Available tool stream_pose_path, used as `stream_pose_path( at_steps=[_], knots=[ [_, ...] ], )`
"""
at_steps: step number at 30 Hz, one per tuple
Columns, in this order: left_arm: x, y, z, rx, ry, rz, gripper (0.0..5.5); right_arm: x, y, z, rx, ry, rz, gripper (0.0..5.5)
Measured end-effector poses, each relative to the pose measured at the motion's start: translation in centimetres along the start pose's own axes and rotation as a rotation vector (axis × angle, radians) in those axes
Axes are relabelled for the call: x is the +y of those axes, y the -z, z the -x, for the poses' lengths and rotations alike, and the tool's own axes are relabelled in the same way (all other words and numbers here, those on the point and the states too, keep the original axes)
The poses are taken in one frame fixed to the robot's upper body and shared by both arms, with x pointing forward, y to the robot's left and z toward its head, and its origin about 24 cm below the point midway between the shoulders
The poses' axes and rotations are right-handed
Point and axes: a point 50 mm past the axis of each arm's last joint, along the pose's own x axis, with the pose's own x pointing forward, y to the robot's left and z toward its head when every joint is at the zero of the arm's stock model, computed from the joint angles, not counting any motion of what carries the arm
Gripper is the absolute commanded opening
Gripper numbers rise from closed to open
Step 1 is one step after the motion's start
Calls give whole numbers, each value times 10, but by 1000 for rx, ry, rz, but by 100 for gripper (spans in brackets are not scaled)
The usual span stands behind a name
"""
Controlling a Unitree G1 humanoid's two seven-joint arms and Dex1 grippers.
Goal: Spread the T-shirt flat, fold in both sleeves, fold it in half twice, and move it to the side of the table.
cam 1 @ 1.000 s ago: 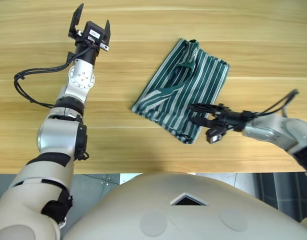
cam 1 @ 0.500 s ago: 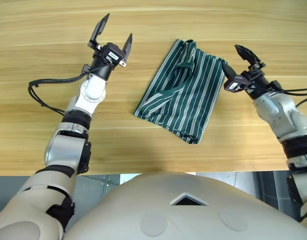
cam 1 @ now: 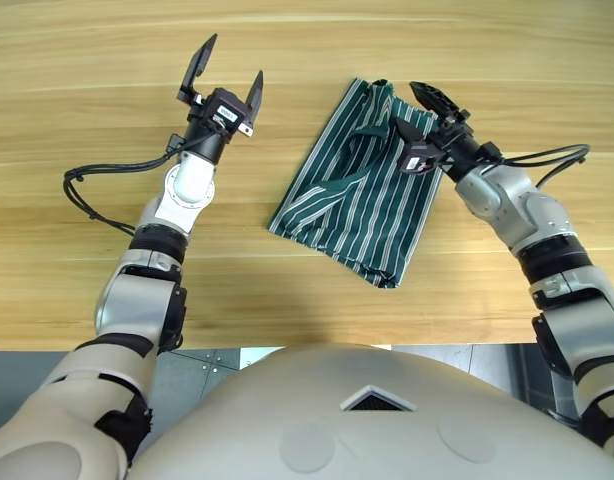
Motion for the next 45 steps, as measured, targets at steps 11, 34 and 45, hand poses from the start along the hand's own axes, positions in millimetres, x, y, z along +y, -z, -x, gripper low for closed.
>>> stream_pose_path(
  at_steps=[11, 34, 45],
  knots=[
    [-17, 0, -2, 28, 10, 50, 388, -24, -30, -79, -78, 23, -6, 317],
    [-69, -111, -15, -535, 348, -122, 388, 5, -8, 56, 39, 69, -124, 317],
    [-103, -89, -26, -369, 469, -370, 388, 31, -7, 56, 97, -115, -138, 317]
  ],
)
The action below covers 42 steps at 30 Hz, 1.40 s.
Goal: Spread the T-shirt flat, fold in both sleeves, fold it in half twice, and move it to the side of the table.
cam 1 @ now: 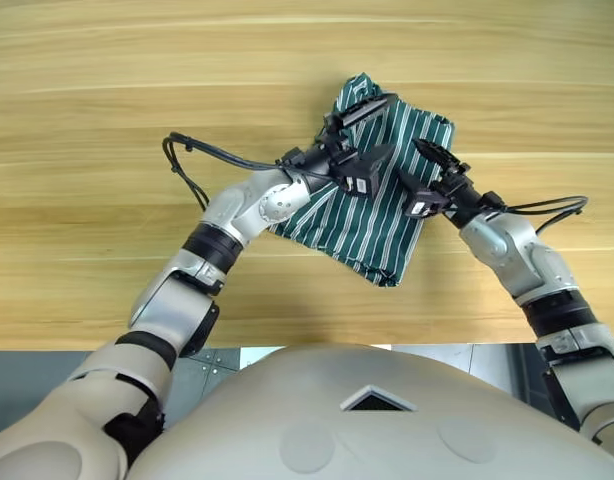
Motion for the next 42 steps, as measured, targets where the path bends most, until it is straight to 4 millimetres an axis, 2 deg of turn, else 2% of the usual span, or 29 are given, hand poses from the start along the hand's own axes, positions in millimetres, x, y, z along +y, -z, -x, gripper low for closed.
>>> stream_pose_path(
  at_steps=[2, 7, 11, 13, 17, 24, 25, 27, 29, 31, 32, 33, 35, 38, 42],
  knots=[
    [-5, 9, 5, 57, 11, -19, 388, 1, 1, -3, 7, 12, -9, 317],
    [-3, 34, 25, 167, 16, -52, 388, 1, 5, -6, 17, 24, -12, 317],
    [-16, 45, 45, 248, 55, -25, 388, 1, 6, -6, 19, 24, -11, 317],
    [-15, 50, 49, 277, 40, -31, 388, 1, 6, -7, 19, 21, -10, 317],
    [-5, 77, 75, 426, 5, -50, 388, 0, 9, -8, 27, 29, -3, 317],
    [-1, 84, 86, 461, -74, 0, 388, -3, 8, -9, 13, 39, 27, 317],
    [2, 81, 87, 447, -110, 20, 388, -6, 6, -9, -7, 61, 28, 317],
    [11, 77, 92, 428, -211, 61, 388, -31, -5, -6, -102, 205, 4, 317],
    [23, 81, 103, 457, -296, 69, 388, -66, -17, 0, -179, 380, -43, 317],
    [35, 85, 110, 481, -377, 62, 388, -79, -32, 0, -241, 446, -53, 317],
    [38, 86, 111, 488, -402, 62, 388, -77, -38, -3, -257, 422, -39, 317],
    [41, 87, 114, 498, -436, 65, 388, -65, -50, -11, -291, 350, -12, 317],
    [42, 87, 113, 500, -463, 69, 388, -21, -78, -26, -377, 121, 84, 317],
    [40, 86, 110, 500, -476, 83, 388, 17, -84, -27, -404, -86, 210, 317],
    [42, 88, 107, 502, -481, 82, 388, 16, -86, -29, -452, -153, 321, 317]
  ],
)
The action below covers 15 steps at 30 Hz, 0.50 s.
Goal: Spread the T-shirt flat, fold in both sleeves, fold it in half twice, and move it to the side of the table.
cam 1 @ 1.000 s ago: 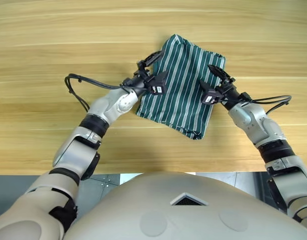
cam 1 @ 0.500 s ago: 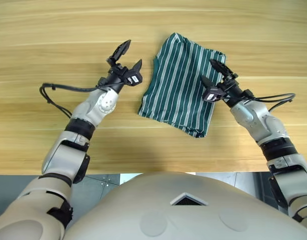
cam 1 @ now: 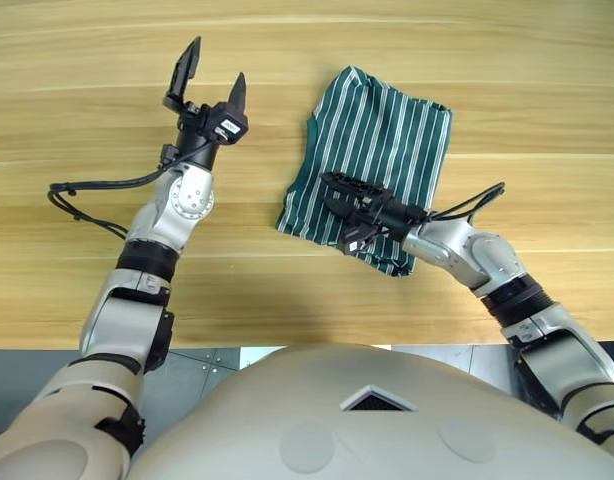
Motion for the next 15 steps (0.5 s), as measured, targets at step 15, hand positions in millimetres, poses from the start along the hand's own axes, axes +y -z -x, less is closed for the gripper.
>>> stream_pose_path(
  at_steps=[15],
  knots=[
    [14, -12, 0, -168, 121, 59, 388, -70, -15, 60, -105, 515, -146, 317]
  ],
)
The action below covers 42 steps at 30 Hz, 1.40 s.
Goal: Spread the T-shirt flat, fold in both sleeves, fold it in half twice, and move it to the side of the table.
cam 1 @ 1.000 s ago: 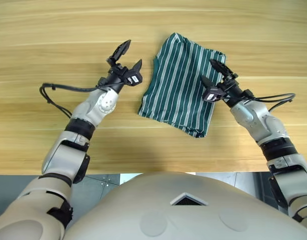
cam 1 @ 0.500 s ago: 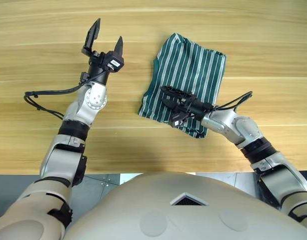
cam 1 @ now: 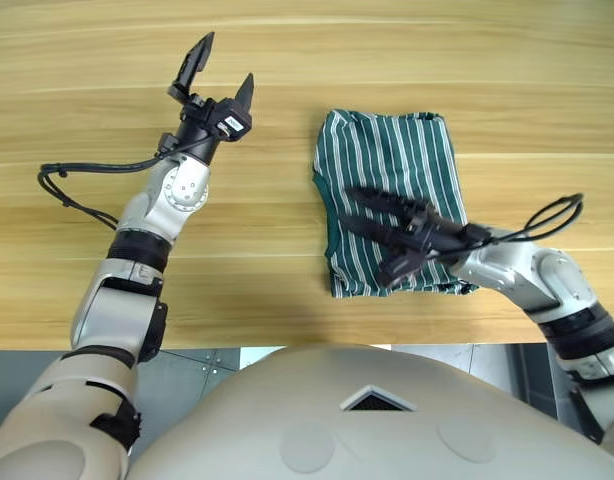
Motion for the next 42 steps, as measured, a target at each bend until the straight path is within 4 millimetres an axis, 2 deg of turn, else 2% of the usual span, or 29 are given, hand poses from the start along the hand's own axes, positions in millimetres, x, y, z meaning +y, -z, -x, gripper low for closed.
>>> stream_pose_path(
  at_steps=[2, 3, 4, 6, 9, 13, 15, 17, 23, 26, 30, 38, 42],
  knots=[
    [5, -18, 20, -154, 115, 35, 388, -27, 16, 5, 104, 158, -9, 317],
    [4, -25, 32, -193, 180, 47, 388, -34, 21, 8, 137, 189, -6, 317],
    [4, -34, 54, -233, 298, 70, 388, -42, 28, 14, 184, 222, -1, 317],
    [-3, -48, 85, -247, 501, 92, 388, -48, 40, 24, 254, 245, 3, 317],
    [-21, -82, 139, -262, 885, 167, 388, -56, 75, 43, 423, 250, 33, 317],
    [-34, -97, 165, -242, 1118, 226, 388, -68, 101, 43, 489, 258, 89, 317],
    [-44, -96, 166, -238, 1179, 207, 388, -72, 107, 38, 489, 252, 109, 317],
    [-54, -93, 157, -252, 1182, 169, 388, -73, 107, 35, 470, 245, 117, 317],
    [-73, -93, 118, -342, 1028, 21, 388, -70, 105, 37, 462, 227, 118, 317],
    [-79, -91, 108, -350, 977, 12, 388, -71, 106, 44, 487, 230, 122, 317],
    [-88, -95, 110, -389, 997, 59, 388, -71, 109, 48, 509, 235, 119, 317],
    [-89, -98, 114, -431, 1040, 86, 388, -69, 115, 52, 540, 245, 116, 317],
    [-89, -97, 108, -448, 1036, 64, 388, -65, 117, 52, 550, 243, 107, 317]
  ],
)
